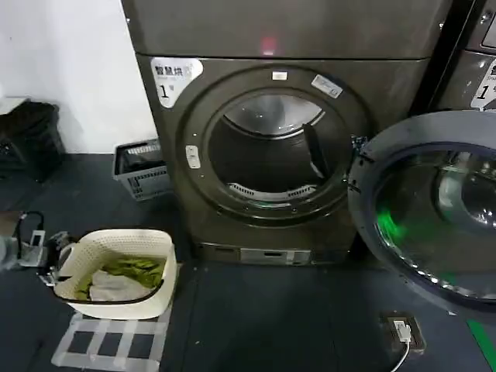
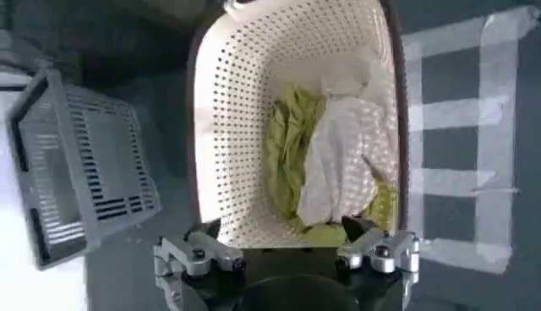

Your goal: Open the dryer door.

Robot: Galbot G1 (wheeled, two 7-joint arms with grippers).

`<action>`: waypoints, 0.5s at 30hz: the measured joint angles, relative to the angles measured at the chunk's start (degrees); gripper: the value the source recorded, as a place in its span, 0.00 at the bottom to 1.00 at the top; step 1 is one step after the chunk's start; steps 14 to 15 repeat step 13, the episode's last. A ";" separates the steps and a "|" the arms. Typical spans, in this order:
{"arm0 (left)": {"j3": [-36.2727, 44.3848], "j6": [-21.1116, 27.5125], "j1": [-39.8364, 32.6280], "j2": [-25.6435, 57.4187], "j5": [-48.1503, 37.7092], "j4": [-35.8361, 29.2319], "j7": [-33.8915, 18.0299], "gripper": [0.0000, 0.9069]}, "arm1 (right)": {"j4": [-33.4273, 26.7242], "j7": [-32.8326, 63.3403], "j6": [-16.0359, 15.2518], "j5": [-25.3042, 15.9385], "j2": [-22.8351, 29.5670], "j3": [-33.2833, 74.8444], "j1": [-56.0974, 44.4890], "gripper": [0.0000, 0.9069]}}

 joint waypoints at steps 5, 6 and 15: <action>0.00 -0.03 0.00 0.06 1.03 0.73 0.26 1.00 | 0.35 -0.13 0.00 -0.05 -0.19 0.51 -0.32 1.00; -0.02 -0.27 -0.04 0.06 1.43 0.82 0.34 1.00 | 0.41 -0.20 0.01 -0.13 -0.19 0.52 -0.41 1.00; -0.27 -0.57 -0.12 0.22 1.79 0.84 0.45 1.00 | 0.66 -0.32 0.24 -0.25 0.36 0.47 -0.47 1.00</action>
